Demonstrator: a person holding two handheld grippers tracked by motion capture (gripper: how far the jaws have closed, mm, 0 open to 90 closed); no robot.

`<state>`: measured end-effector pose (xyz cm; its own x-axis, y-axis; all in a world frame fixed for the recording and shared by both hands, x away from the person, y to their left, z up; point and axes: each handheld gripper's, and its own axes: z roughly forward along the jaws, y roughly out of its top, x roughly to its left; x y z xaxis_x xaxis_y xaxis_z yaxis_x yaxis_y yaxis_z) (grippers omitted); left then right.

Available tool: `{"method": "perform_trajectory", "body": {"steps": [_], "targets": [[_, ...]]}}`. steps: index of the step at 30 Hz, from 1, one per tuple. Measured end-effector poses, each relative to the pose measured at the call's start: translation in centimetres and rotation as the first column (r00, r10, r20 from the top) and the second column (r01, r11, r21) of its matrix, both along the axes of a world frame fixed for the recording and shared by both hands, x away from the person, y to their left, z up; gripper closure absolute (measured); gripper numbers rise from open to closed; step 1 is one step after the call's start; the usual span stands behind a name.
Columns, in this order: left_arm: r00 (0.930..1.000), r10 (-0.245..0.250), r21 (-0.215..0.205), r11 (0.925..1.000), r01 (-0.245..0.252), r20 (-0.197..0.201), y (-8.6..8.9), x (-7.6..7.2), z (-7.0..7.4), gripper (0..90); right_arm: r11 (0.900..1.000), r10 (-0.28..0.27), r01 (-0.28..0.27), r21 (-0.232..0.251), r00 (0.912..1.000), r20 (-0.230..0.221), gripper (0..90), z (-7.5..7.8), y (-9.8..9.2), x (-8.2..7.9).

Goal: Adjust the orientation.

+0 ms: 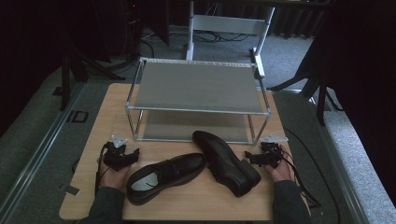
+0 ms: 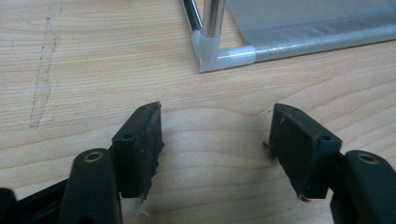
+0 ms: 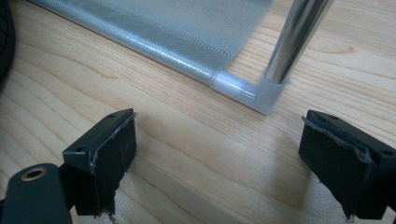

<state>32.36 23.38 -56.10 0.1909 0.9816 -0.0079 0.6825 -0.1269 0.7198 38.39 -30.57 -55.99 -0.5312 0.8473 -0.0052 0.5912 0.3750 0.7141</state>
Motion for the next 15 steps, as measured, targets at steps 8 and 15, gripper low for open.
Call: {"method": "perform_trajectory", "body": {"steps": [8, 15], "targets": [[0.9971, -0.068, -0.028, 0.9973, 0.067, -0.035, 0.6, -0.5, 0.6, 51.5, 1.0, -0.001, 0.001, 0.0, 1.0, 0.0, 10.9, 0.0, 0.0, 0.0], [0.9819, -0.188, -0.089, 0.9786, 0.186, -0.022, 1.1, -2.6, 1.8, 54.9, 1.0, -0.029, 0.029, 0.009, 0.9995, 0.013, 20.2, 0.1, -0.3, -0.3]]}}
